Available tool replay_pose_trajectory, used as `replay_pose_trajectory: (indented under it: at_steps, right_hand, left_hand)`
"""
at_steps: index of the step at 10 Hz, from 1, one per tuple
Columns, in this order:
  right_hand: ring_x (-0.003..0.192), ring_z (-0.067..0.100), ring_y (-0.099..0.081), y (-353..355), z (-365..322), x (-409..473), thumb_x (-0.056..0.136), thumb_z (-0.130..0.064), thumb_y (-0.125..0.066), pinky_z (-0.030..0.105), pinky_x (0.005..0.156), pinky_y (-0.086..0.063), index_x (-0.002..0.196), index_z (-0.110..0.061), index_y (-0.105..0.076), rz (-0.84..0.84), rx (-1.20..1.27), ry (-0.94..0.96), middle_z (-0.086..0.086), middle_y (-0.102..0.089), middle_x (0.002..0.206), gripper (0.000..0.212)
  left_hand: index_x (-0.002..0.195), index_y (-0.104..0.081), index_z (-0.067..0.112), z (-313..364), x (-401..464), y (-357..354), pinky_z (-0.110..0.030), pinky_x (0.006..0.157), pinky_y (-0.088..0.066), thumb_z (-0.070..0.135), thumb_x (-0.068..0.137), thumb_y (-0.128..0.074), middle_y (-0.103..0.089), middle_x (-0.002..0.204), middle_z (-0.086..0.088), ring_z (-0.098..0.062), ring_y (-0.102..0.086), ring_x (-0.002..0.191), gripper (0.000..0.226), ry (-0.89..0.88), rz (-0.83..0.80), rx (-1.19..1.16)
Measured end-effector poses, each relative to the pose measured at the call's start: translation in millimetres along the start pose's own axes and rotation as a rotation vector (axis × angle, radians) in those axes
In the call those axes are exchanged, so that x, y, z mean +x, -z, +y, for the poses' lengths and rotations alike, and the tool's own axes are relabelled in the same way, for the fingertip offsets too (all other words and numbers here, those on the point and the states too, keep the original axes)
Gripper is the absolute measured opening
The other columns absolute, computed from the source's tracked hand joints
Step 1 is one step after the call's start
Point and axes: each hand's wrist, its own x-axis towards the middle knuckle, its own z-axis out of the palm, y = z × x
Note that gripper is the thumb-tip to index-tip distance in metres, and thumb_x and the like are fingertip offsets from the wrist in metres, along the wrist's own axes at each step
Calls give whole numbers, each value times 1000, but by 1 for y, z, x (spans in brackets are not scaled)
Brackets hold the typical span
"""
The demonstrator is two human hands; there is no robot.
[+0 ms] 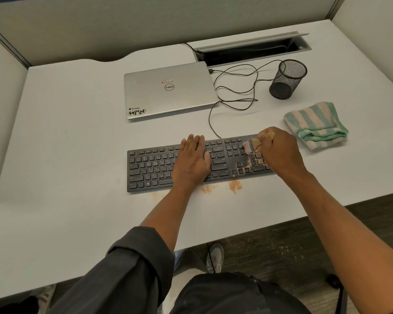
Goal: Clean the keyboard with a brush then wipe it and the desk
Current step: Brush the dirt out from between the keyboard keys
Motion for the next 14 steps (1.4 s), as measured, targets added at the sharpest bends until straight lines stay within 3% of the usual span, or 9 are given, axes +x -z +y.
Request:
replay_pose_trajectory:
  at_steps: [2,3,5,6,8,9,10,12,14]
  right_hand:
    - [71,27,-53,2,0,-11,102,-22,-44,32,59,-30,81,-3,-61,-104,-231,139,8,-58,74,33]
    - [68,27,-53,7,6,-14,101,-22,-43,31,60,-32,78,-6,-62,-175,-305,150,13,-63,76,34]
    - [78,29,-56,9,-2,-12,102,-23,-45,33,64,-37,88,-4,-64,-67,-159,157,10,-63,82,30]
    - [74,30,-56,5,-2,-15,101,-20,-43,32,57,-34,80,-5,-59,-125,-190,191,11,-62,77,31]
    - [77,31,-59,21,2,-27,103,-16,-42,34,64,-40,82,0,-66,-260,-338,263,14,-66,83,36]
    - [76,32,-59,24,-5,-23,102,-19,-43,40,68,-46,80,1,-64,-191,-220,287,14,-65,79,36]
    - [72,28,-58,16,-10,-24,100,-27,-42,36,61,-43,78,-4,-61,-203,-162,268,10,-63,76,37]
    - [74,29,-59,8,-5,-33,101,-22,-38,35,66,-44,84,-2,-65,-308,-259,256,12,-65,79,38]
    - [69,32,-56,20,-16,-15,99,-19,-42,36,60,-42,71,1,-61,-239,-377,293,12,-59,71,39]
  left_hand:
    - [159,-22,6,0,0,0,-39,128,0,34,106,-28,-27,164,-16,-27,-13,156,60,2,-1,4]
    - [159,-22,6,0,0,0,-39,128,0,34,106,-28,-27,164,-16,-27,-13,156,60,3,0,4]
    - [159,-22,6,1,-1,1,-40,128,-1,33,107,-27,-27,164,-15,-26,-13,156,59,4,-2,4]
    - [159,-22,6,1,-1,1,-40,128,-1,33,107,-27,-27,164,-15,-27,-13,156,60,3,3,8]
    - [158,-24,5,1,-1,1,-41,128,-3,33,106,-29,-29,163,-16,-28,-15,155,59,-3,9,6]
    - [158,-23,5,1,-1,2,-41,128,-3,33,106,-28,-28,164,-16,-28,-14,155,59,-5,8,7]
    - [159,-23,6,2,-1,2,-41,128,-3,33,106,-28,-27,164,-15,-28,-14,155,59,-7,1,6]
    - [159,-23,6,0,-1,1,-41,128,-3,33,106,-28,-28,164,-16,-28,-14,155,59,-4,0,2]
    - [159,-23,5,0,0,1,-41,128,-2,33,106,-29,-28,164,-16,-28,-14,155,59,-4,7,-1]
